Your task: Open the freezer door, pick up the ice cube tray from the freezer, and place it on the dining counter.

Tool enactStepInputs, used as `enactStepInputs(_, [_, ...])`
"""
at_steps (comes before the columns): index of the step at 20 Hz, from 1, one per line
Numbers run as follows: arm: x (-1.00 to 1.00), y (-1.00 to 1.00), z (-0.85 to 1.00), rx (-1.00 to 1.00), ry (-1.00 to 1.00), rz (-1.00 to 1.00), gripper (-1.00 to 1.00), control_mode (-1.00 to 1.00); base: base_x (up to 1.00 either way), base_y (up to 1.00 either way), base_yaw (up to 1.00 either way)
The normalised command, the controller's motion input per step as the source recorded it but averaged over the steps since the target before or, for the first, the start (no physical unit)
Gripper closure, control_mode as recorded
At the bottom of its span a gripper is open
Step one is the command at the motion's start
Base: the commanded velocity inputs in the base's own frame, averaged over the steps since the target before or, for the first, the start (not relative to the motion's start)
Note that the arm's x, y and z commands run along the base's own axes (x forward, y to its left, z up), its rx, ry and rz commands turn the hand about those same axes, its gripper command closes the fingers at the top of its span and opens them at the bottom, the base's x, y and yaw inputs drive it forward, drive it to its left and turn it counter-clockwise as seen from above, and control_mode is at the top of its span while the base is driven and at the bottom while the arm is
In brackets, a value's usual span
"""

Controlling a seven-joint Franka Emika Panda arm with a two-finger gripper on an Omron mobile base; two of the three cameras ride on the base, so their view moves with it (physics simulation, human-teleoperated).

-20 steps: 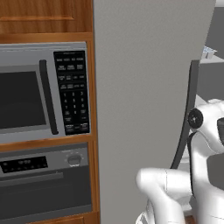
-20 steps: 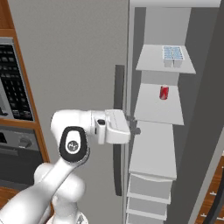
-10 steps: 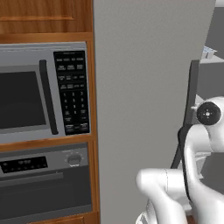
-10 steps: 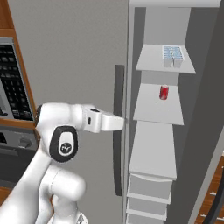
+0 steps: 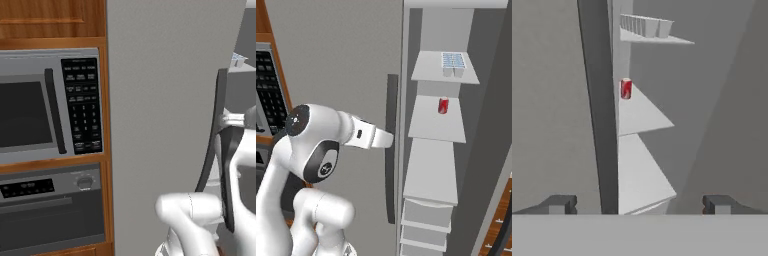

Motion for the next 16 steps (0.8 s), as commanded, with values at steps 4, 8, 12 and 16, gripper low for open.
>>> enactStepInputs(4, [0.00, 0.49, 0.00, 0.31, 0.01, 0.25, -1.00, -1.00, 0.00, 0.00, 0.00])
enactStepInputs(8, [-0.01, 0.54, 0.07, 0.21, 0.01, 0.18, -1.00, -1.00, 0.00, 0.00, 0.00])
enactStepInputs(12, [-0.35, 0.59, 0.16, 0.01, 0.05, 0.17, -1.00, -1.00, 0.00, 0.00, 0.00])
enactStepInputs(16, [-0.79, 0.61, 0.07, -0.09, 0.07, 0.10, -1.00, -1.00, 0.00, 0.00, 0.00])
